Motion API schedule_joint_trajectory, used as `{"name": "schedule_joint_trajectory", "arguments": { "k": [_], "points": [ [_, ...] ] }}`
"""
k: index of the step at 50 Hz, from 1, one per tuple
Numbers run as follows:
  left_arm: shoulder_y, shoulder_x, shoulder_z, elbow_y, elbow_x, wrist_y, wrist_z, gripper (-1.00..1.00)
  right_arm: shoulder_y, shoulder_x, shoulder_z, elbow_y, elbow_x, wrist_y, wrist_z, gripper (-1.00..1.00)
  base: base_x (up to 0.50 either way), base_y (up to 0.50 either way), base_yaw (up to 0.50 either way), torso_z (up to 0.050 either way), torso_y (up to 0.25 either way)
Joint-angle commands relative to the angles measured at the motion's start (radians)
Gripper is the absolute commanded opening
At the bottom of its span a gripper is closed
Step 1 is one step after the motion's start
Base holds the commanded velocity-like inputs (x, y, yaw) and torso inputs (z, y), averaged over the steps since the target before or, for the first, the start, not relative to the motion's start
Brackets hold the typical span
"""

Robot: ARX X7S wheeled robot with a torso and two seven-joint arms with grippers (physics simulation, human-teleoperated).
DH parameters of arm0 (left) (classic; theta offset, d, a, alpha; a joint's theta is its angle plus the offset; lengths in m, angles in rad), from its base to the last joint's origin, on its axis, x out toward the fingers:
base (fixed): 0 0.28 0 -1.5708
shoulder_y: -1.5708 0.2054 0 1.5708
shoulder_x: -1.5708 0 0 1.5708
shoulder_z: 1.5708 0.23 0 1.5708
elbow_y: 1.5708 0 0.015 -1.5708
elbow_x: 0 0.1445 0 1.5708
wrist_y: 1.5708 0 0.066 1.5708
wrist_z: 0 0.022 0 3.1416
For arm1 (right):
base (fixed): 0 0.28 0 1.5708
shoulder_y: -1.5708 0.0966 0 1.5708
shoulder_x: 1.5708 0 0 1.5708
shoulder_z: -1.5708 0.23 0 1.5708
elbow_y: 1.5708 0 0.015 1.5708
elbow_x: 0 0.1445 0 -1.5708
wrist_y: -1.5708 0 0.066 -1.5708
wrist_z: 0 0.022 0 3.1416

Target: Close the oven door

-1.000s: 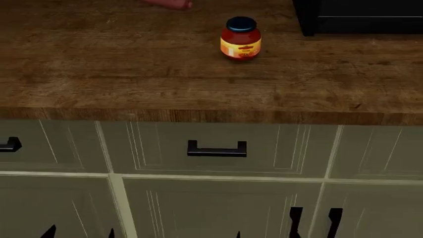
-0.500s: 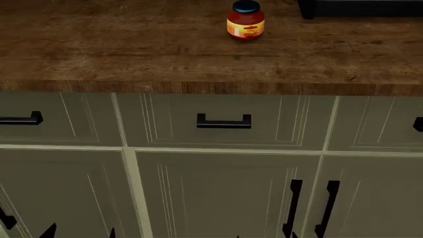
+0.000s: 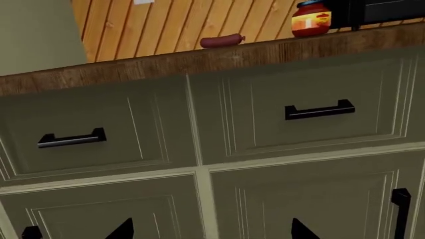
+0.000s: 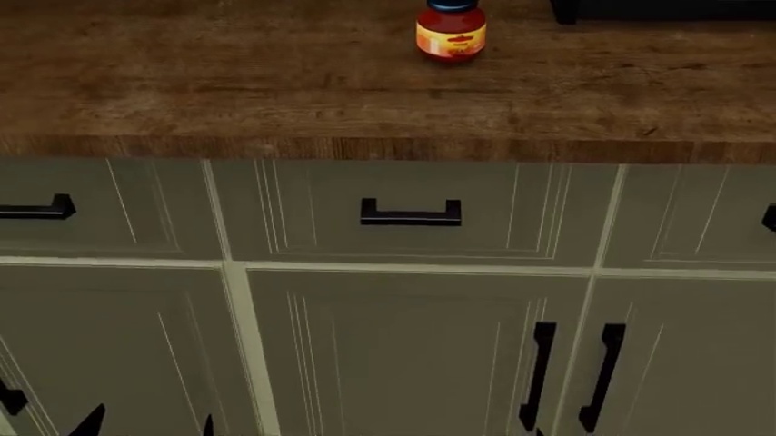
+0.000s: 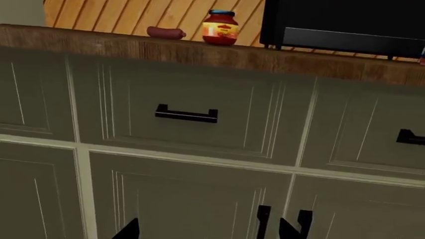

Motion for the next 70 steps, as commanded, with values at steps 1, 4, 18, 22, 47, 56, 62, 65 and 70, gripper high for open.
{"name": "schedule_joint_trajectory", "arguments": {
  "k": [1,4,18,22,47,56,62,65,70],
  "points": [
    [0.007,-0.014,0.013,0.069,-0.012,-0.064,-0.007,1.0,0.003,0.007,-0.009,0.009,0.007,-0.002,0.011,1.0,0.0,0.0,0.0,-0.026,0.0],
    [-0.013,-0.006,0.02,-0.078,-0.008,0.064,-0.014,1.0,0.006,0.008,-0.012,0.015,0.008,-0.002,0.013,1.0,0.0,0.0,0.0,-0.027,0.0],
    [-0.012,-0.015,0.036,-0.057,-0.014,0.041,-0.027,1.0,0.011,0.016,-0.024,0.017,0.019,0.006,0.019,1.0,0.0,0.0,0.0,-0.027,0.0],
    [0.0,-0.027,0.034,0.047,-0.026,-0.05,-0.026,1.0,0.009,0.018,-0.027,0.014,0.02,0.006,0.022,1.0,0.0,0.0,0.0,-0.027,0.0],
    [-0.016,-0.033,0.058,-0.048,-0.027,0.03,-0.051,1.0,0.011,0.029,-0.043,0.036,0.031,-0.007,0.038,1.0,0.0,0.0,0.0,-0.027,0.0],
    [-0.007,-0.045,0.065,0.023,-0.035,-0.027,-0.054,1.0,0.01,0.034,-0.049,0.027,0.035,0.001,0.043,1.0,0.0,0.0,0.0,-0.027,0.0],
    [-0.025,-0.038,0.073,-0.089,-0.032,0.065,-0.056,1.0,0.016,0.034,-0.054,0.042,0.037,-0.007,0.045,1.0,0.0,0.0,0.0,-0.027,0.0],
    [-0.025,-0.039,0.075,-0.089,-0.032,0.066,-0.059,1.0,0.014,0.036,-0.056,0.04,0.039,-0.008,0.046,1.0,0.0,0.0,0.0,-0.027,0.0],
    [-0.006,-0.06,0.072,0.098,-0.044,-0.099,-0.061,1.0,0.014,0.038,-0.059,0.041,0.043,-0.009,0.047,1.0,0.0,0.0,0.0,-0.027,0.0]
  ]
}}
